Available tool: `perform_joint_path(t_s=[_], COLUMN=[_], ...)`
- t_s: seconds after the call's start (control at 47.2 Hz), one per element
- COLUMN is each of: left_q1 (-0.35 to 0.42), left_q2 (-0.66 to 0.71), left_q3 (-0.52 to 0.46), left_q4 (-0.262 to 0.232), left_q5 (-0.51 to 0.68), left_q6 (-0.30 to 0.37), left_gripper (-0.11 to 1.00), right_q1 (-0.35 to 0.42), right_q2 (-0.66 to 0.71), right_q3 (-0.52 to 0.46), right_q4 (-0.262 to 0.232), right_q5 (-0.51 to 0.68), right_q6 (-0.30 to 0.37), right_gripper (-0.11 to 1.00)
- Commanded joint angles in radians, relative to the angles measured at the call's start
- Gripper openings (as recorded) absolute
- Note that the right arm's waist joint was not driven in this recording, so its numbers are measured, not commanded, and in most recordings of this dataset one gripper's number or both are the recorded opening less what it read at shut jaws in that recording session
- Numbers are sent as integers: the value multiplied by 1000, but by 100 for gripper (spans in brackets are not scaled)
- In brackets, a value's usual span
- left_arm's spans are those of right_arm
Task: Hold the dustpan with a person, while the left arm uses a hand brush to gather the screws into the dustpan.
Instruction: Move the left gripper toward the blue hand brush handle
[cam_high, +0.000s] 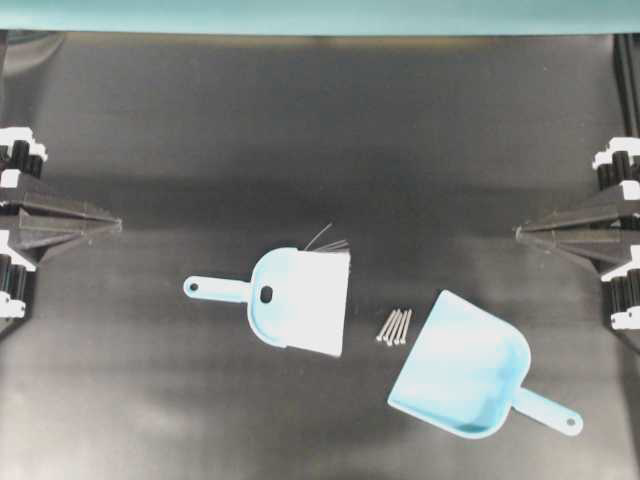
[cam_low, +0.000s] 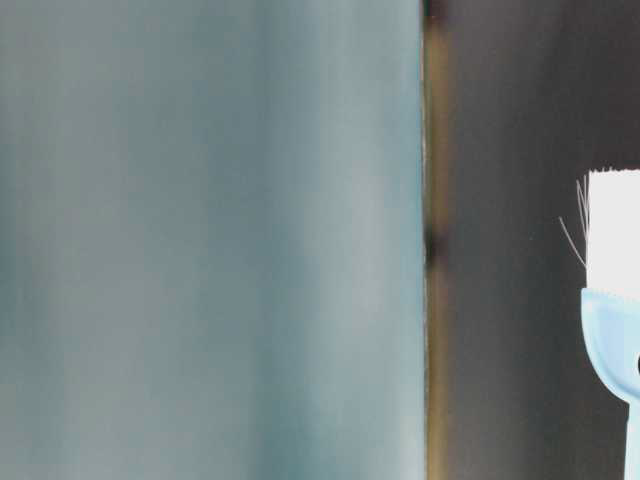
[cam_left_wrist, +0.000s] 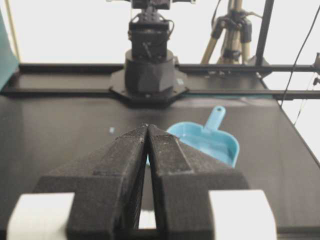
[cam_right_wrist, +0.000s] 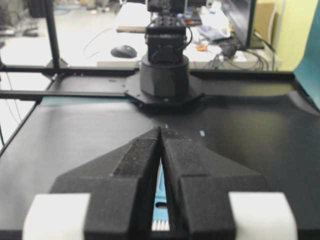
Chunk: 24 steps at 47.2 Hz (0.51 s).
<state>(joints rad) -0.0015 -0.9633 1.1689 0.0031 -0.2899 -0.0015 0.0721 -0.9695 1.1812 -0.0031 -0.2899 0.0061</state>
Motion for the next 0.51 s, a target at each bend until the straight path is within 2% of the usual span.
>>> perform_joint_path(t_s=[0.0, 0.063, 0.148, 0.487], left_q1=[-2, -5, -6, 11], left_q2=[98, 187, 301, 592], left_q3=[15, 17, 8, 48], left_q4=[41, 41, 41, 43], left_q5=[55, 69, 15, -265], left_q6=[-28, -64, -104, -89], left_gripper=[5, 1, 0, 0], right_q1=[0, 0, 0, 0], right_q2=[5, 0, -5, -37], right_q3=[0, 17, 40, 72], right_q4=[3, 3, 3, 3], right_q5=[-5, 15, 66, 110], right_q6=[-8, -8, 3, -5], right_gripper=[4, 6, -1, -1])
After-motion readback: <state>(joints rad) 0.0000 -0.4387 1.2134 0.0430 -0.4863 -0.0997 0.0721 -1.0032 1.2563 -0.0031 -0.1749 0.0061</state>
